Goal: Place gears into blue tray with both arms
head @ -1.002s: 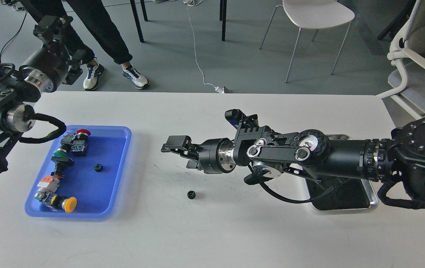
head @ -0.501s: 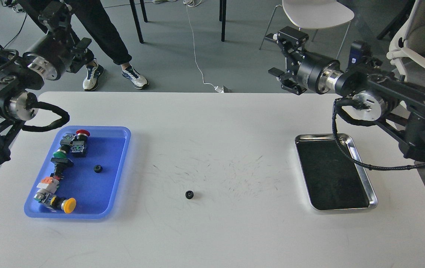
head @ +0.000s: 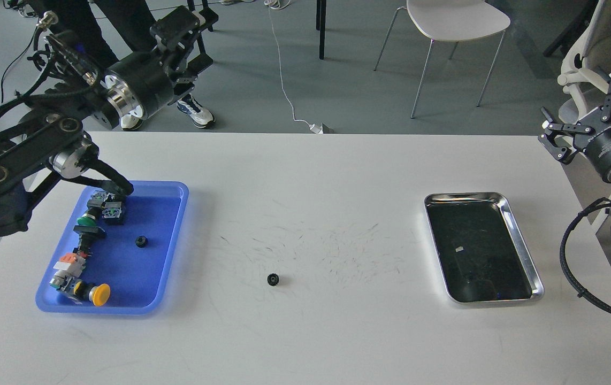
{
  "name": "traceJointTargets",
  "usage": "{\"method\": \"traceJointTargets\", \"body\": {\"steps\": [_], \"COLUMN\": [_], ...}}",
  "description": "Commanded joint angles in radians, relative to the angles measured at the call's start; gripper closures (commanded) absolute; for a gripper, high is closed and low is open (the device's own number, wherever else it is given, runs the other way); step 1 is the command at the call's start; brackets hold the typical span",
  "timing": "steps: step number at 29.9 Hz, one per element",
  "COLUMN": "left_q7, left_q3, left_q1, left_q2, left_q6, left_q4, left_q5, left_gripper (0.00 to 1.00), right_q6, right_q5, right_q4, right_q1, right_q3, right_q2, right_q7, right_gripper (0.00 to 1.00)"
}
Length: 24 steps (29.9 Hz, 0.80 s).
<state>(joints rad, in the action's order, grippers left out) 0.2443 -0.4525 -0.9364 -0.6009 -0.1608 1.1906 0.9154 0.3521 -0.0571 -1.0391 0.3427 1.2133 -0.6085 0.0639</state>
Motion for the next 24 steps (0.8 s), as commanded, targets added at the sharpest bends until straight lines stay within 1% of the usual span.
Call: {"method": "traceJointTargets", "body": {"steps": [1,5,7,10,14,16,17,19,24], "left_q7": [0.012,0.013,0.015,0.013,0.023,0.032,0.032,0.033,0.032], "left_q3": [0.064,0.1,0.11,0.118,0.12,0.12,0.117,0.113,0.117], "left_q1": [0.031,0.134,0.186,0.261,0.353,0.398,0.416,0.444,0.461], "left_q2": [-0.023,-0.023,-0.02,-0.008,0.032,0.059,0.067,0.078,0.116], "left_q6": [0.027,0.116,0.144,0.208,0.338,0.374,0.379,0.38,0.382], "left_q4": [0.096,0.181,0.198,0.19,0.15,0.139,0.138,0.136,0.129], "left_q5": [0.29,0.59,0.739,0.974,1.241,1.266,1.266,1.266,1.266], "left_gripper": [0.03,0.03,0.03,0.04,0.05,0.05,0.05,0.06,0.06], "right_q6": [0.137,0.137,0.137,0.137,0.137,0.137,0.137,0.137,0.137], "right_q5": [-0.015,-0.013,-0.013,-0.012,-0.012,-0.012,-0.012,-0.012,-0.012], "right_q4": [-0.007,-0.012,-0.01,-0.003,0.001,0.001,0.001,-0.001,-0.001], "right_q1": [-0.068,-0.119,-0.136,-0.145,-0.146,-0.146,-0.146,-0.146,-0.146], "right_q3": [0.012,0.011,0.009,0.009,0.006,0.006,0.008,0.008,0.005], "right_q2": [0.001,0.003,0.009,0.015,0.015,0.016,0.016,0.018,0.018], "right_q7": [0.02,0.025,0.025,0.027,0.028,0.028,0.028,0.028,0.028], "right_gripper": [0.03,0.03,0.03,0.03,0.03,0.03,0.03,0.03,0.03]}}
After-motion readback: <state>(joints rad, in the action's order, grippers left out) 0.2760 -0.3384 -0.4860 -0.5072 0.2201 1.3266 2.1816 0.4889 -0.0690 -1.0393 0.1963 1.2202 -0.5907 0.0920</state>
